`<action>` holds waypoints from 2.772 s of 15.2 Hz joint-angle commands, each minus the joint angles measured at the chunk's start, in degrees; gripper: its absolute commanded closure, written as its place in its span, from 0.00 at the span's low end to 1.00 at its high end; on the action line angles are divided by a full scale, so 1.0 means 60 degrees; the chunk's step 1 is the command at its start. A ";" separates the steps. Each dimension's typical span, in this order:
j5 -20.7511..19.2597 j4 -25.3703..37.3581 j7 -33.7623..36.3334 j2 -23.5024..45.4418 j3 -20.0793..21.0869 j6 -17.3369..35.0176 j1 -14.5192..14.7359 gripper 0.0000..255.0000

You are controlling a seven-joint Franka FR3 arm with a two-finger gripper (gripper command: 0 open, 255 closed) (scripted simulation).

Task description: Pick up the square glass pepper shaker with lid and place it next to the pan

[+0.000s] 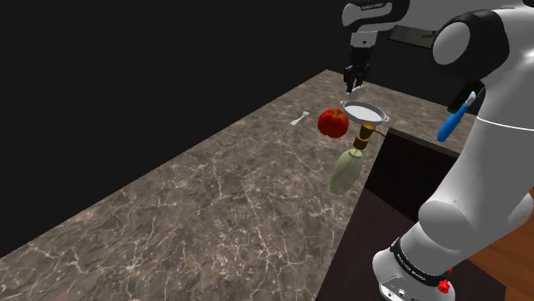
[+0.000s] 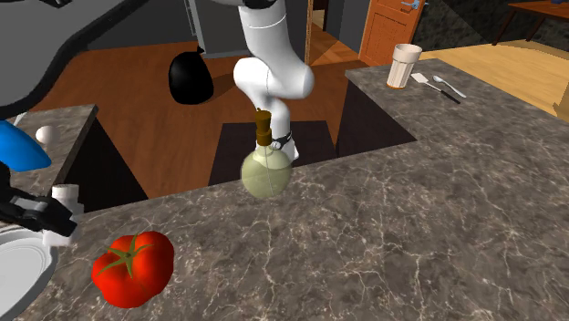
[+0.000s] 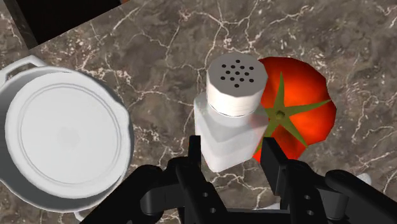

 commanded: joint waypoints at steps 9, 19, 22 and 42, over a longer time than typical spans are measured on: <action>0.0261 0.1146 -0.0995 0.1238 -0.0255 0.0148 -0.0793 1.00; 0.0293 0.0073 -0.0914 0.1383 -0.0220 0.1356 -0.0763 1.00; 0.0312 -0.0187 -0.0896 0.1469 -0.0207 0.1699 -0.0762 1.00; 0.0415 -0.0955 -0.0849 0.1946 -0.0142 0.2929 -0.0788 0.00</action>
